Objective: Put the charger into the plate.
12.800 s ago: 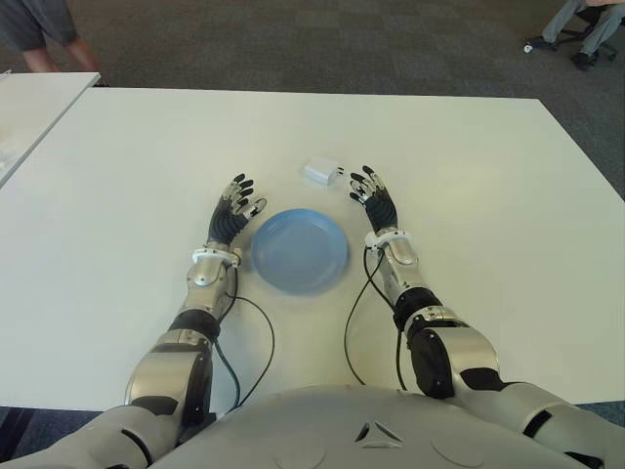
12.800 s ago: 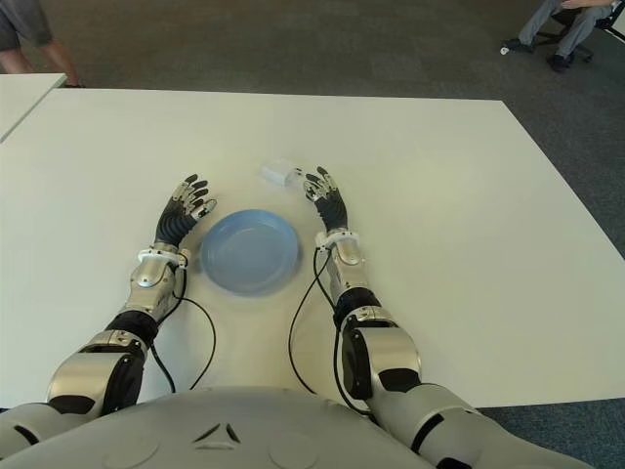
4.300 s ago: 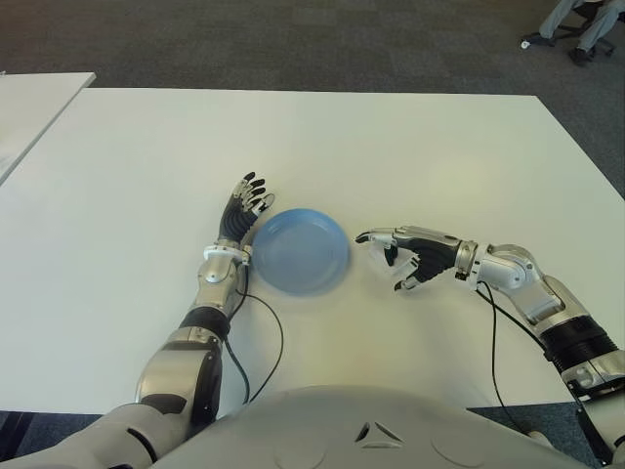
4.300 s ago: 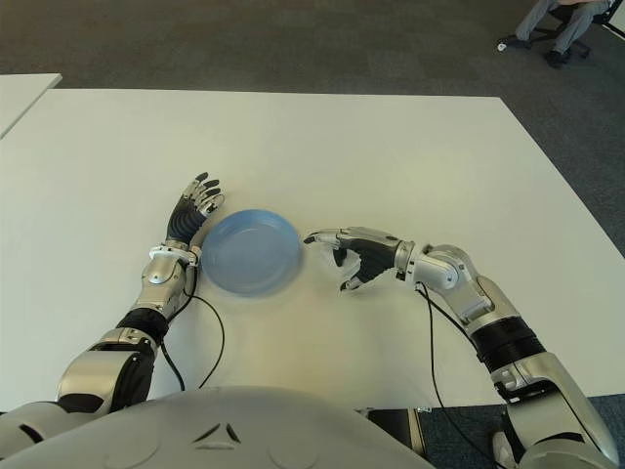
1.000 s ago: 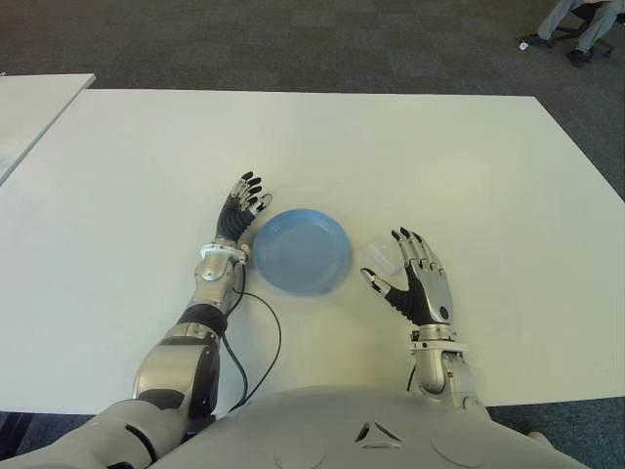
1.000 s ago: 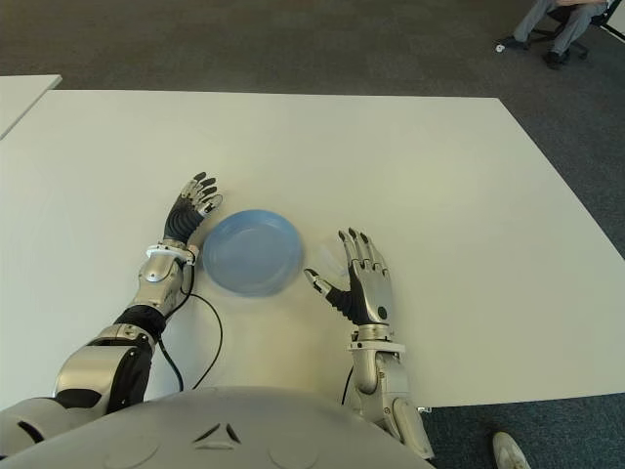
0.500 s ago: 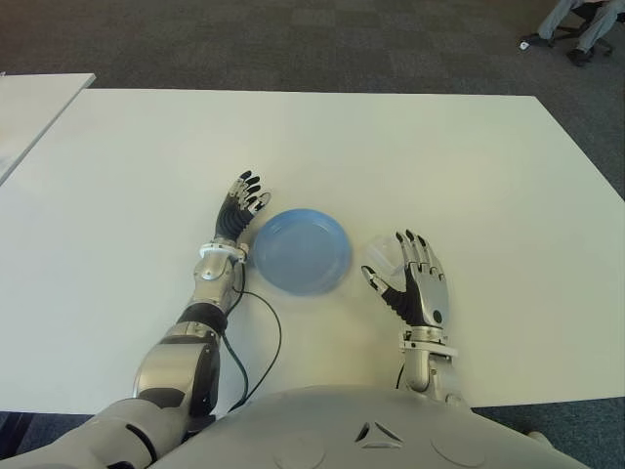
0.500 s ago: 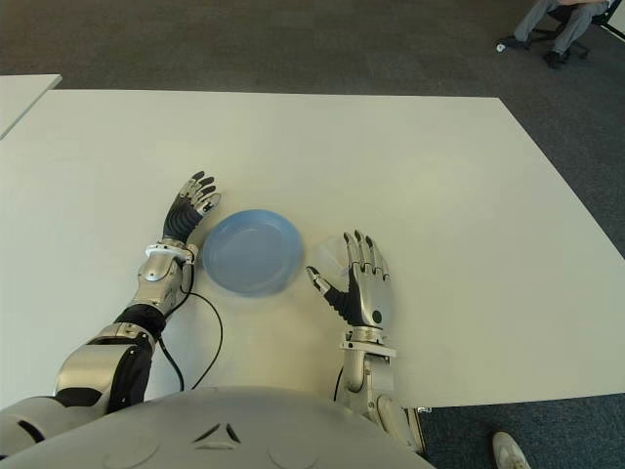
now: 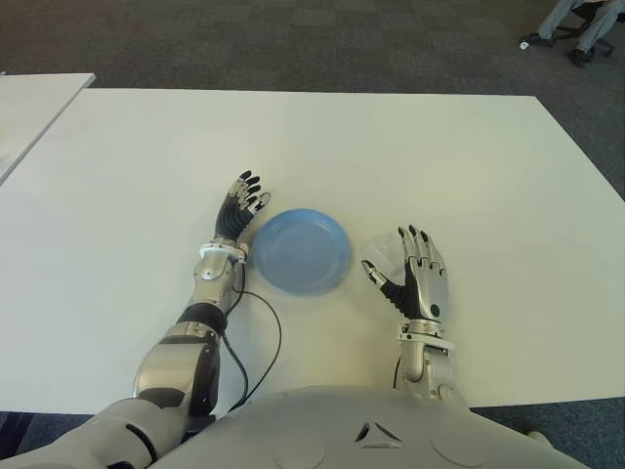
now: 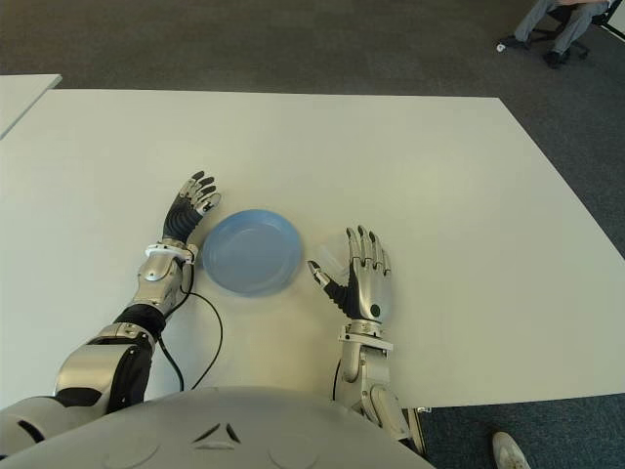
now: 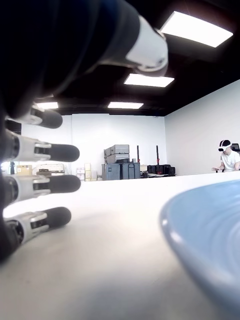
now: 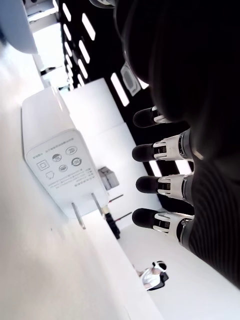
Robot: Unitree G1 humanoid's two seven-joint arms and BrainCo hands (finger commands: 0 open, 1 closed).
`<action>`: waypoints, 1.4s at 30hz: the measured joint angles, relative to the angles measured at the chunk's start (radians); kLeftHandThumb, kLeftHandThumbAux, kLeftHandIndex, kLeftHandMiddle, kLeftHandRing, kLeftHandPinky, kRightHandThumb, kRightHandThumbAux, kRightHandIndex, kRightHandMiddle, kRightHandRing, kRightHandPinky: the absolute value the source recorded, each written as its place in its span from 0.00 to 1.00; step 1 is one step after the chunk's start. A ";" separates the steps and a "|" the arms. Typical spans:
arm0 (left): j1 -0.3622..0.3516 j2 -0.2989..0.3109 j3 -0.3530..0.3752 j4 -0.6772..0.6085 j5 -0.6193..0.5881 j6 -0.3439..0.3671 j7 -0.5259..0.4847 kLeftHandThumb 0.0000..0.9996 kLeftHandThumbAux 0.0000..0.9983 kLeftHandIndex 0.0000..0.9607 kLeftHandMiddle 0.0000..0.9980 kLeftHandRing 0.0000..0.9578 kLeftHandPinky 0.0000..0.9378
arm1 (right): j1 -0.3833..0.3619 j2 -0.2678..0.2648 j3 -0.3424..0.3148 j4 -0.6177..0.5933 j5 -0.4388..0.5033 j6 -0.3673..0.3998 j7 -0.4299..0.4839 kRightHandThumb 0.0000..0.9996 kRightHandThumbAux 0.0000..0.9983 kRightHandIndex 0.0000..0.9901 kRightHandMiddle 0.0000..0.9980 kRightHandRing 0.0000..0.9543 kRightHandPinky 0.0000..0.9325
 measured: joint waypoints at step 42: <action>0.010 0.009 -0.001 -0.009 0.003 -0.006 -0.014 0.00 0.60 0.04 0.16 0.16 0.15 | -0.251 -0.076 0.005 0.233 0.052 0.020 -0.046 0.34 0.20 0.00 0.00 0.00 0.00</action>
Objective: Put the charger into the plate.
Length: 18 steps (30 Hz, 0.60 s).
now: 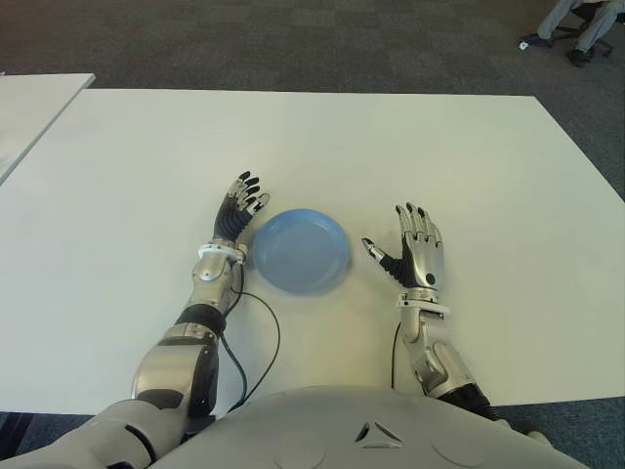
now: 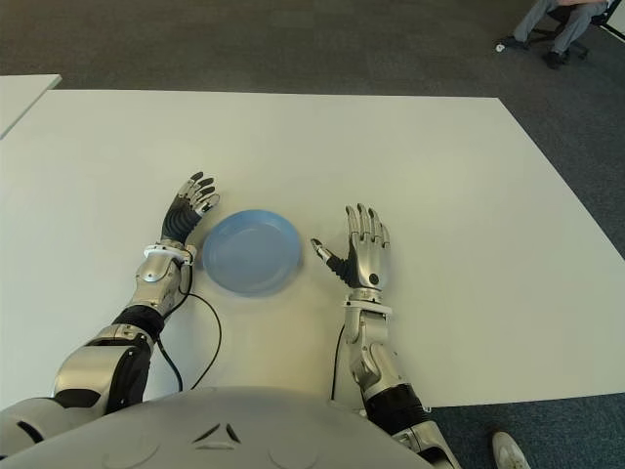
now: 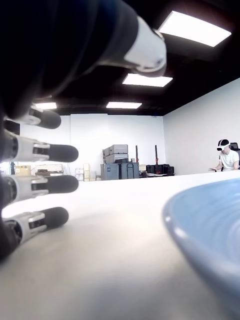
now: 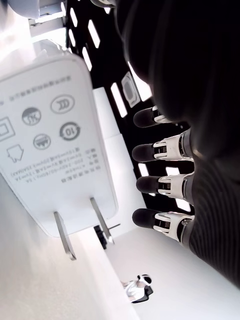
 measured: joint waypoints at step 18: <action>0.013 0.000 0.000 -0.019 0.000 0.000 0.000 0.00 0.60 0.04 0.16 0.17 0.16 | -0.086 -0.048 0.008 0.087 0.026 -0.013 0.010 0.33 0.19 0.00 0.00 0.00 0.00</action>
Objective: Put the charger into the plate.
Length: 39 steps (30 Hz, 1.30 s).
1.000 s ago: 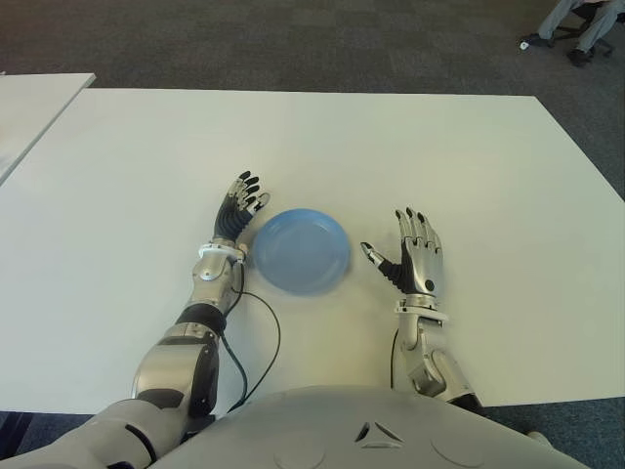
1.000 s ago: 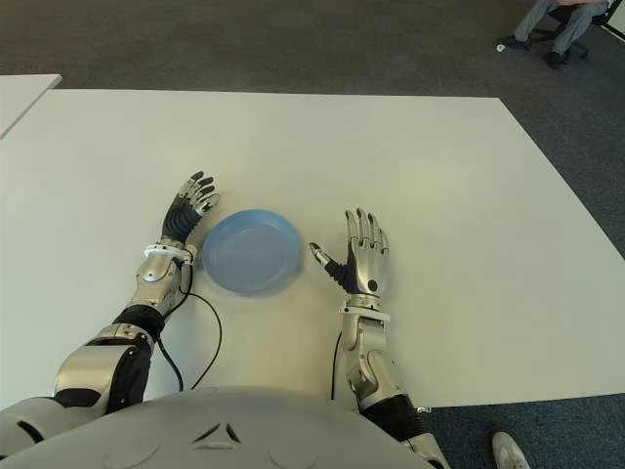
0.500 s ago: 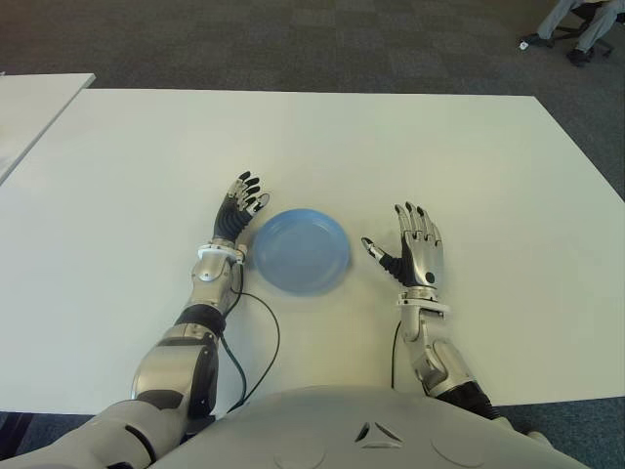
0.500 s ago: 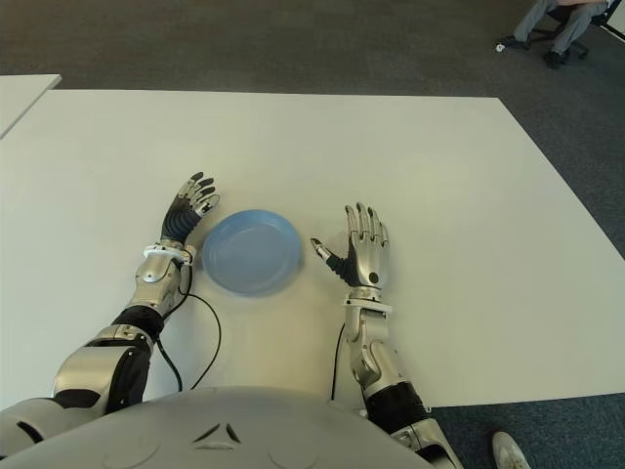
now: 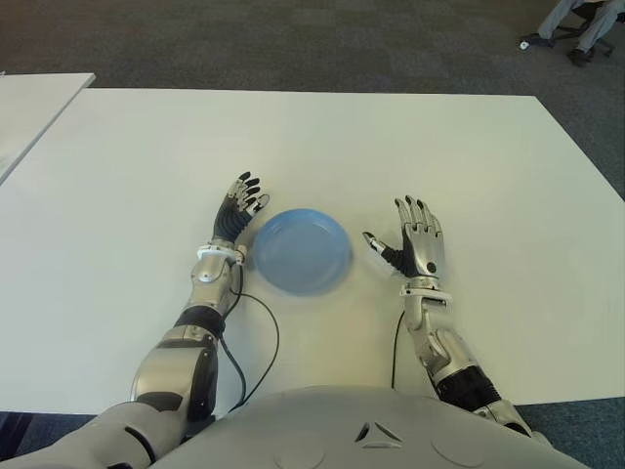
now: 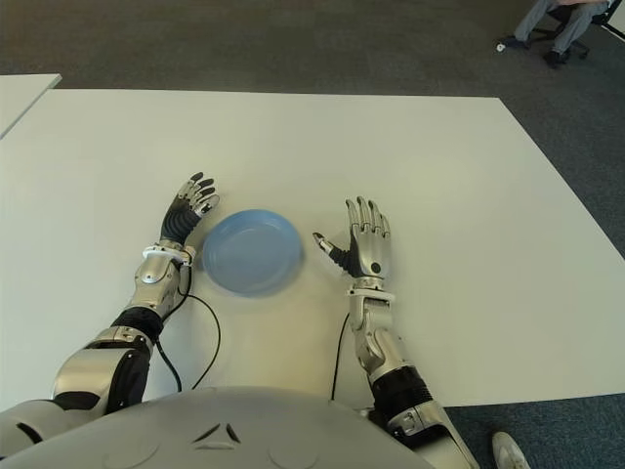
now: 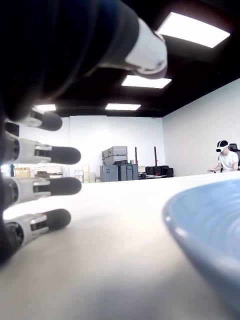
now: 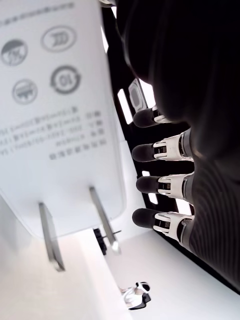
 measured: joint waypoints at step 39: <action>0.013 0.002 -0.024 -0.019 0.000 0.000 0.000 0.00 0.59 0.04 0.16 0.17 0.16 | 0.072 -0.063 0.025 -0.130 0.026 0.098 0.291 0.31 0.13 0.00 0.00 0.00 0.00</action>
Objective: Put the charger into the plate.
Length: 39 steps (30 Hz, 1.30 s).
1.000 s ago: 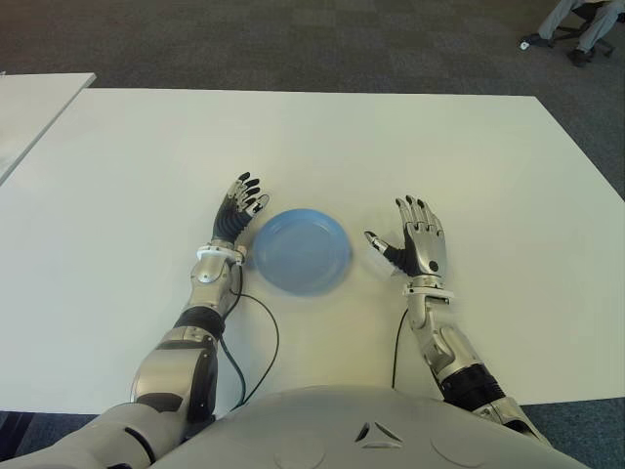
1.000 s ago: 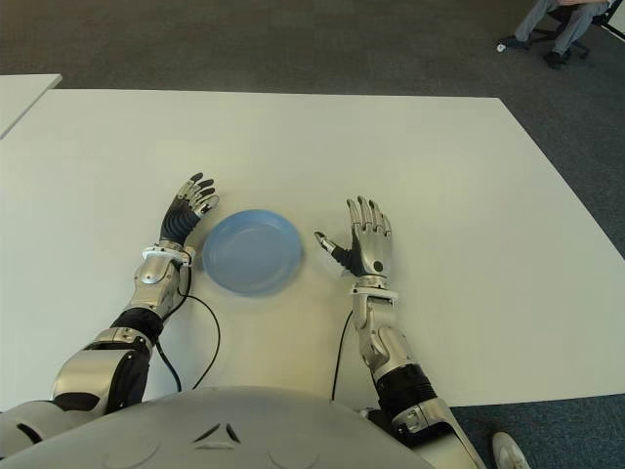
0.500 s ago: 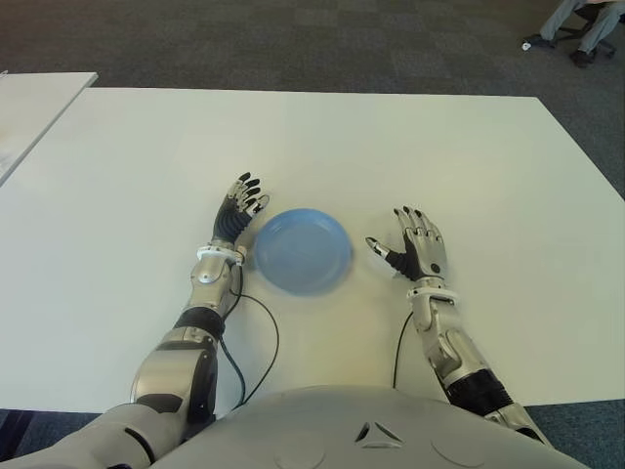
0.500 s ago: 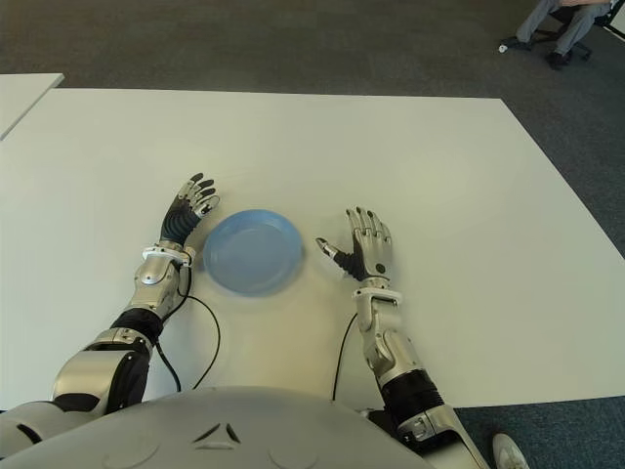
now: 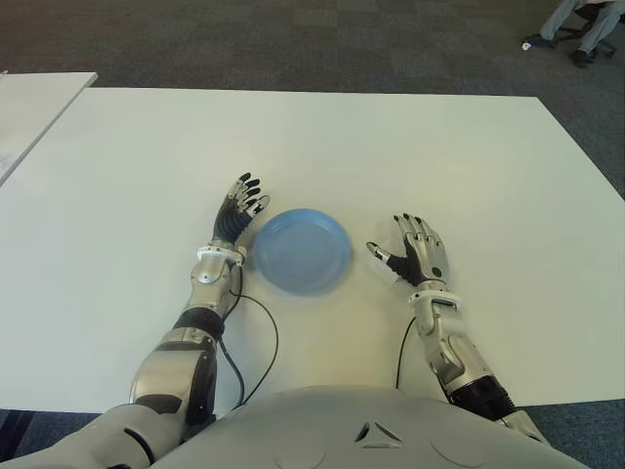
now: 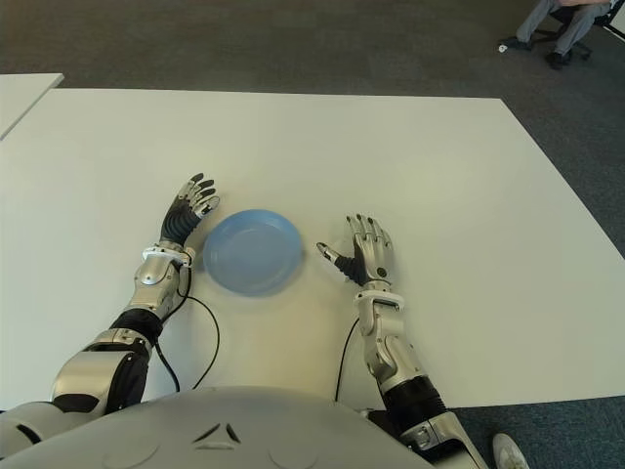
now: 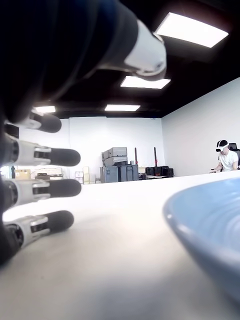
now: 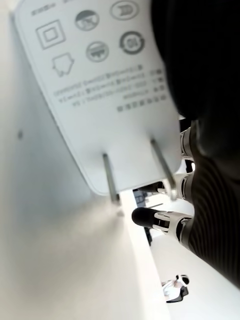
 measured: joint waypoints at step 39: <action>-0.003 0.001 -0.006 0.008 0.000 0.000 0.000 0.00 0.60 0.04 0.16 0.17 0.16 | 0.147 0.011 0.035 -0.201 -0.056 0.102 0.072 0.26 0.19 0.00 0.00 0.00 0.00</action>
